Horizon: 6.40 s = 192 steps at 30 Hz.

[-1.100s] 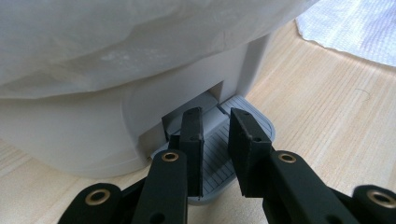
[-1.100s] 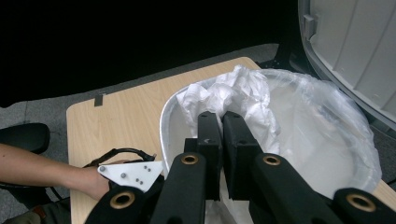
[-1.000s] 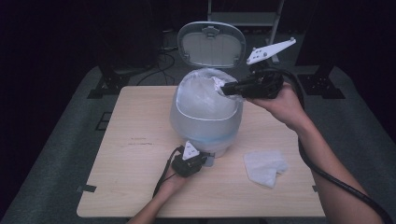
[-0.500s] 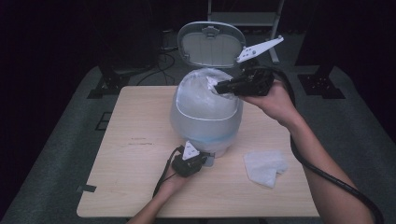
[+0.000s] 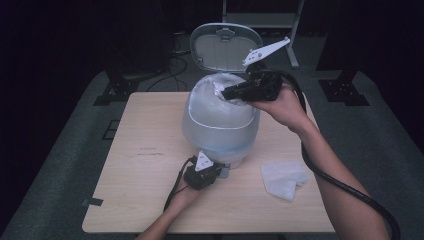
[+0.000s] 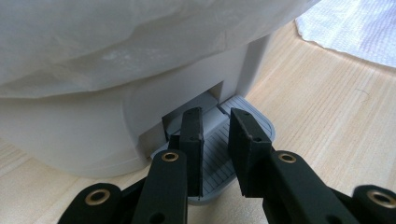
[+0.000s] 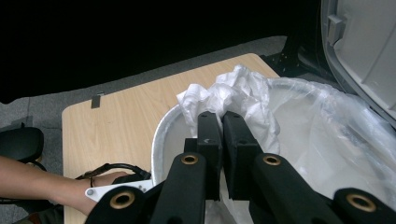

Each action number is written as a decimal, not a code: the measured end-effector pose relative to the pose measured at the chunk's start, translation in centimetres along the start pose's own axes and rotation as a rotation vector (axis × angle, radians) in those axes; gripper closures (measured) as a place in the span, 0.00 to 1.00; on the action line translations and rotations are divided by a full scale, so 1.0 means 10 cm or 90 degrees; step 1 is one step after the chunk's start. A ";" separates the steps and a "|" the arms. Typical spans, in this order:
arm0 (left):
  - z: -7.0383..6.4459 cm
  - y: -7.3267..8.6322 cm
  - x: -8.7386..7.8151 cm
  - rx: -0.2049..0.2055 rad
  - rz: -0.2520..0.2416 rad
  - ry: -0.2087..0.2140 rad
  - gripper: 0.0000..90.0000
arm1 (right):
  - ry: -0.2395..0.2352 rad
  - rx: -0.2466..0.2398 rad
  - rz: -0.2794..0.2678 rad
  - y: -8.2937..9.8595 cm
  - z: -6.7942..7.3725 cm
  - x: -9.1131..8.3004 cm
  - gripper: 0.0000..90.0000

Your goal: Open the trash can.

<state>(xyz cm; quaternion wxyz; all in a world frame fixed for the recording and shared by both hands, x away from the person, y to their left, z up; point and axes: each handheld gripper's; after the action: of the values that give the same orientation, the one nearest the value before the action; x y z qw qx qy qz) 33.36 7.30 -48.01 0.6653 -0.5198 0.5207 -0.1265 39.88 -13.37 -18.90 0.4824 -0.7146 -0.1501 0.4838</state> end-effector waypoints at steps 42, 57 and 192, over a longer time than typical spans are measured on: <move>0.00 0.00 0.00 -0.004 -0.001 0.003 0.83 | 0.005 0.022 0.024 -0.02 -0.03 0.23 0.78; 0.00 0.00 0.00 -0.004 -0.002 0.003 0.83 | -0.003 0.035 0.028 0.07 -0.07 0.19 0.72; 0.00 0.00 0.00 -0.001 -0.003 0.001 0.83 | 0.054 0.150 0.035 1.95 -0.31 -0.50 0.64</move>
<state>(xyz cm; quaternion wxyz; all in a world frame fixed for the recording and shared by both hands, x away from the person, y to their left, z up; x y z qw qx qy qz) 33.34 7.31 -48.02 0.6640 -0.5215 0.5205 -0.1277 35.08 -27.98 -32.21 0.5552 -0.6768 -0.0518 0.4806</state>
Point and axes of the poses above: each handheld gripper's, and its own axes: x roughly forward along the jaws, y roughly out of its underside, z roughly to its left, and after that the axes turned 9 degrees about y, right-handed
